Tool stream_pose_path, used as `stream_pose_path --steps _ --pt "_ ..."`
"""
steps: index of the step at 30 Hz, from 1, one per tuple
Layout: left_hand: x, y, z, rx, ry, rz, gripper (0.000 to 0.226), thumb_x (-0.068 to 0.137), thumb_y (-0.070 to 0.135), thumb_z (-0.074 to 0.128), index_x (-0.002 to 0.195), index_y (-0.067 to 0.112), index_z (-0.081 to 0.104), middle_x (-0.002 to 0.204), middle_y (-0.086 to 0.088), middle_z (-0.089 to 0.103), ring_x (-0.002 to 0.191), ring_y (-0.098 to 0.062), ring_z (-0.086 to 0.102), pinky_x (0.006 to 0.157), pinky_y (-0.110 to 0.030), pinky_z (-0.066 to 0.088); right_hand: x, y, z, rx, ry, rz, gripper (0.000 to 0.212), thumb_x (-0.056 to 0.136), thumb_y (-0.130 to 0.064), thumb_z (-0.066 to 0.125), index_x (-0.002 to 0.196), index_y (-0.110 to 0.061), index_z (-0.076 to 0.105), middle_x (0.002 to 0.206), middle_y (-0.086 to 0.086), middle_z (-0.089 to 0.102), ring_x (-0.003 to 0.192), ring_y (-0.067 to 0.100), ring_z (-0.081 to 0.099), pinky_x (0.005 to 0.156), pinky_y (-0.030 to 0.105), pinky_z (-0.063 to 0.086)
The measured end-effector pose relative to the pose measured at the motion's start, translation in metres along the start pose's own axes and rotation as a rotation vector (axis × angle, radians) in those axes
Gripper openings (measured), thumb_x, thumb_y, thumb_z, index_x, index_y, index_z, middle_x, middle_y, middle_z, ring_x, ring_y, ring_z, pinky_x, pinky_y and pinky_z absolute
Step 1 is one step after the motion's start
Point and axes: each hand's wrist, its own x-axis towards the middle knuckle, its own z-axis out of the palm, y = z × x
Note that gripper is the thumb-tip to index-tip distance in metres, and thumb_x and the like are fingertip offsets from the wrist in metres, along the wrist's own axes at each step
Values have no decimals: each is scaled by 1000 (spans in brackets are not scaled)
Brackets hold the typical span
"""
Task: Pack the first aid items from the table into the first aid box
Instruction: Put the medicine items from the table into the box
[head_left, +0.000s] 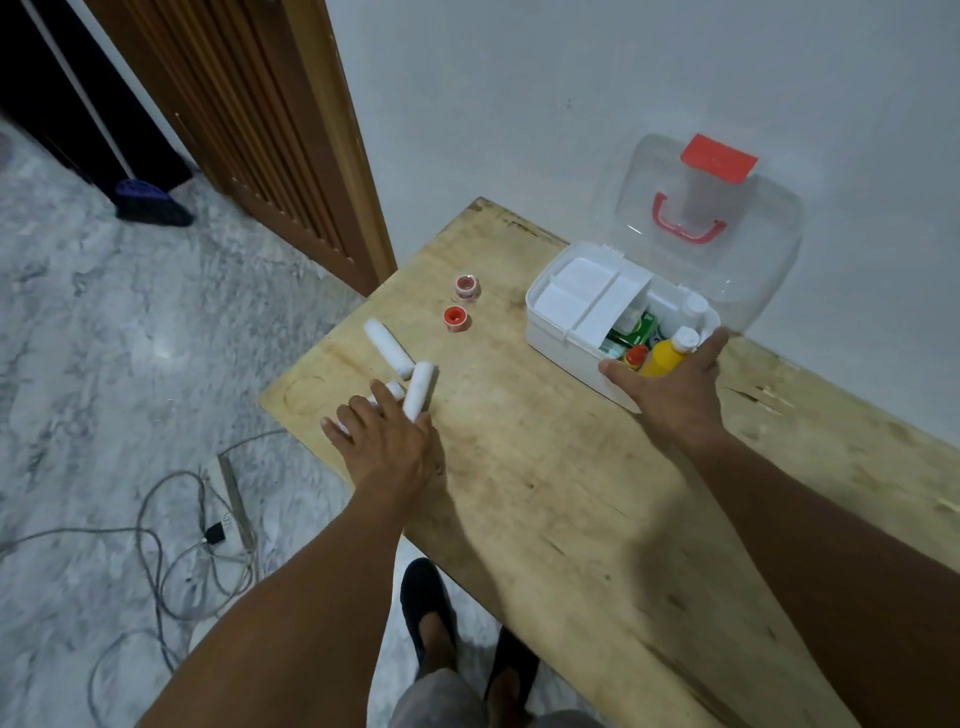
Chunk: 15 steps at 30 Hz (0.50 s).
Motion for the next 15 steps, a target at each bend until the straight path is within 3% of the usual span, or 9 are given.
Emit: stream_pose_path --steps 4,6,7,9,12,15 --pt "-5 -11 6 -4 103 59 37 94 10 44 127 -3 52 99 -29 55 94 -47 52 99 -64 32 -1 -3 -1 -23 -8 15 149 42 -78 73 150 -30 -17 161 6 9 146 31 25 114 52 33" --pt "-9 -14 4 -11 158 131 15 89 2 56 102 -3 60 82 -24 55 74 -39 54 74 -51 47 -1 -2 -3 -42 -7 20 147 45 -78 74 150 -30 -17 161 7 10 145 33 26 112 52 34" --pt "-11 -15 5 -18 182 173 7 86 2 64 89 -2 59 74 -21 54 64 -35 52 60 -42 45 -1 -2 -3 -48 -11 21 145 48 -76 75 150 -30 -17 161 8 10 145 34 27 111 53 34" --pt "-13 -16 6 -40 189 217 16 85 5 70 79 1 55 69 -18 53 57 -32 51 48 -33 35 -1 -2 -4 -57 -14 19 144 52 -72 77 151 -28 -18 161 9 9 145 34 26 111 53 34" --pt "-14 -16 1 -115 153 201 17 93 12 61 81 5 51 69 -14 54 55 -30 51 45 -34 40 -3 -3 -4 -71 -7 17 141 56 -71 78 151 -29 -18 161 11 11 145 36 27 110 56 34" --pt "-15 -12 -9 -310 93 206 10 99 17 46 97 7 47 80 -10 55 65 -30 55 57 -42 49 -6 -5 -4 -71 -5 16 139 58 -69 78 150 -29 -18 160 10 13 144 36 28 110 57 35"
